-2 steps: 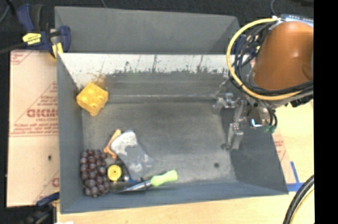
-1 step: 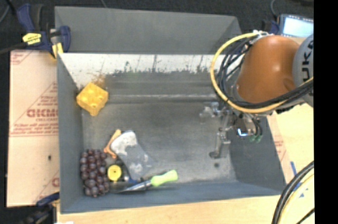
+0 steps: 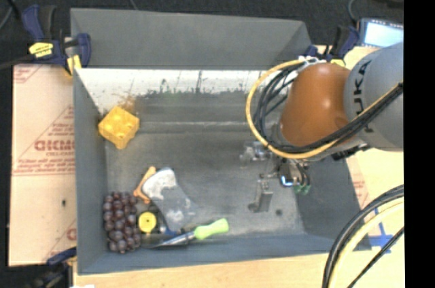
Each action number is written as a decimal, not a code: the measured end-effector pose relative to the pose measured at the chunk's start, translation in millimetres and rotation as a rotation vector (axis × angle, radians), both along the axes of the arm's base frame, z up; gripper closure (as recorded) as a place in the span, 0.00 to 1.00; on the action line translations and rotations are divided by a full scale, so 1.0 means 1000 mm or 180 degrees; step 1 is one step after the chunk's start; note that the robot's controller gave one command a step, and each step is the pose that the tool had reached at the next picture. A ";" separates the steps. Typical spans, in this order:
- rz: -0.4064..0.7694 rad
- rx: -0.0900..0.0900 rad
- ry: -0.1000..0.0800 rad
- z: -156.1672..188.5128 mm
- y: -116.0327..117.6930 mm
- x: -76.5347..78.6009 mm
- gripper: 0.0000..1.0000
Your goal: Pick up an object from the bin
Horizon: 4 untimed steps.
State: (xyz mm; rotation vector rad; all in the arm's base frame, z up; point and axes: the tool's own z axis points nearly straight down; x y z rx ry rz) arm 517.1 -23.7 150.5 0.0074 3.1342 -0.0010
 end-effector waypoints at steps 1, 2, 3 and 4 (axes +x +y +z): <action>-0.0092 -0.0002 0.0020 -0.010 0.018 0.005 0.00; 0.0727 -0.0010 -0.0001 -0.009 0.039 0.004 0.00; 0.0421 -0.0003 -0.0006 -0.043 0.047 -0.006 0.00; 0.0018 -0.0006 -0.0004 -0.060 0.072 -0.001 0.00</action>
Offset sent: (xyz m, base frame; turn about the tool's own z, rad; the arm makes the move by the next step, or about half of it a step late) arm -0.0045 0.0851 -0.0182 0.0439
